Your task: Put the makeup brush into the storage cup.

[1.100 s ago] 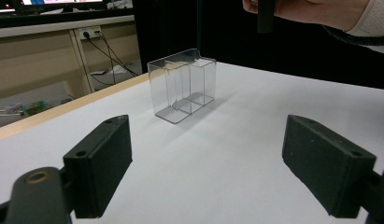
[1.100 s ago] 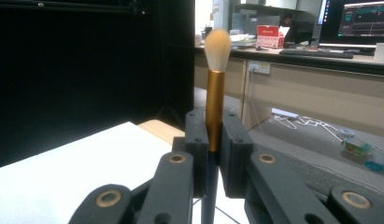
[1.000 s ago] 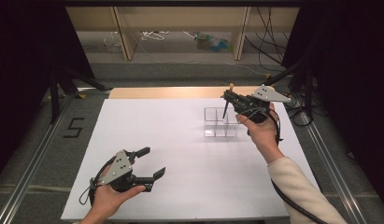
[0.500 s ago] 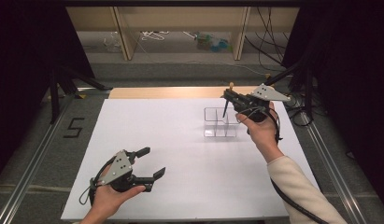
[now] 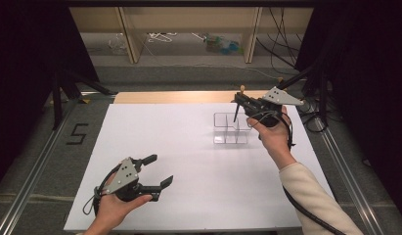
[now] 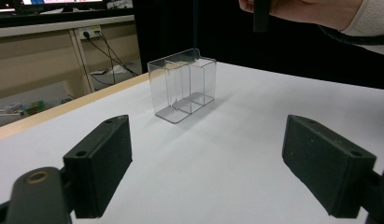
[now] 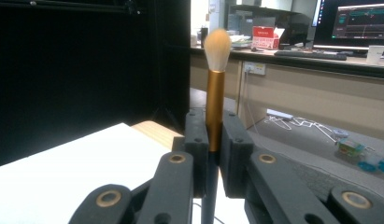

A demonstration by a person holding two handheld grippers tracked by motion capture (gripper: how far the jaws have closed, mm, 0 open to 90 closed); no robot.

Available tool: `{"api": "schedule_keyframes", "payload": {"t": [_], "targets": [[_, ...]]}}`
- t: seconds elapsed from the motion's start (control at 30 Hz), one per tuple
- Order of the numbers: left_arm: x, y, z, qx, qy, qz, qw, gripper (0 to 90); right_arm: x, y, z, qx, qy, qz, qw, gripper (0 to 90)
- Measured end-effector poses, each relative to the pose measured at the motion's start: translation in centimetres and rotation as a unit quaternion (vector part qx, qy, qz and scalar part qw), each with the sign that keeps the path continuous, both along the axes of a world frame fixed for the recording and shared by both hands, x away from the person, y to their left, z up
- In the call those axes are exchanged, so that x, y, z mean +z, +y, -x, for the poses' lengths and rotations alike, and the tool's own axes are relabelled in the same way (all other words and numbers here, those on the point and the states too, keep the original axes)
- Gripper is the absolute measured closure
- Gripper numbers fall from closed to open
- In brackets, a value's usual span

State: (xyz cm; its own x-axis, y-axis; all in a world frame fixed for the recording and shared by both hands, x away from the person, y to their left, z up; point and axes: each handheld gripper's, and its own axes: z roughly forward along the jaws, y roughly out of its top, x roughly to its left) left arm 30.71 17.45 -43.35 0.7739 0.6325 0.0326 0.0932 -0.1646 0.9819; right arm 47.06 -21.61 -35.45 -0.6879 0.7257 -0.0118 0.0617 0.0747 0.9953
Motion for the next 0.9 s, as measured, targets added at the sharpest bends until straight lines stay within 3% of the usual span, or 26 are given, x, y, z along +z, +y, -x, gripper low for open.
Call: {"api": "schedule_keyframes", "payload": {"t": [0.07,0.2,0.43,0.53,0.63,0.7,0.73,0.9], "targets": [[0.02,0.03,-0.03,-0.001,-0.003,-0.002,1.0000,15.7,-0.03,0.06,0.09,0.000,0.012,-0.002,0.9999,83.6],[-0.02,-0.02,0.03,0.003,0.002,0.003,1.0000,15.7,-0.06,-0.02,-0.20,-0.002,-0.004,0.002,1.0000,83.7],[-0.01,0.00,0.03,0.003,0.001,0.001,1.0000,15.7,-0.14,0.03,-0.22,-0.005,0.008,0.000,1.0000,83.6],[-0.02,-0.02,0.05,0.003,0.002,0.003,1.0000,15.7,-0.15,-0.06,-0.43,-0.005,-0.003,0.005,1.0000,83.6],[-0.03,-0.03,0.05,0.003,0.003,0.003,1.0000,15.7,-0.16,-0.01,-0.35,-0.004,0.012,0.003,0.9999,83.6],[-0.02,-0.02,0.04,0.003,0.002,0.002,1.0000,15.7,-0.19,-0.04,-0.59,-0.005,-0.002,0.007,1.0000,83.6],[-0.03,-0.03,0.05,0.003,0.003,0.003,1.0000,15.7,-0.20,0.01,-0.45,-0.005,0.012,0.004,0.9999,83.6],[-0.03,-0.02,0.04,0.003,0.003,0.003,1.0000,15.7,-0.21,0.04,-0.57,-0.007,0.009,0.006,0.9999,83.6]]}}
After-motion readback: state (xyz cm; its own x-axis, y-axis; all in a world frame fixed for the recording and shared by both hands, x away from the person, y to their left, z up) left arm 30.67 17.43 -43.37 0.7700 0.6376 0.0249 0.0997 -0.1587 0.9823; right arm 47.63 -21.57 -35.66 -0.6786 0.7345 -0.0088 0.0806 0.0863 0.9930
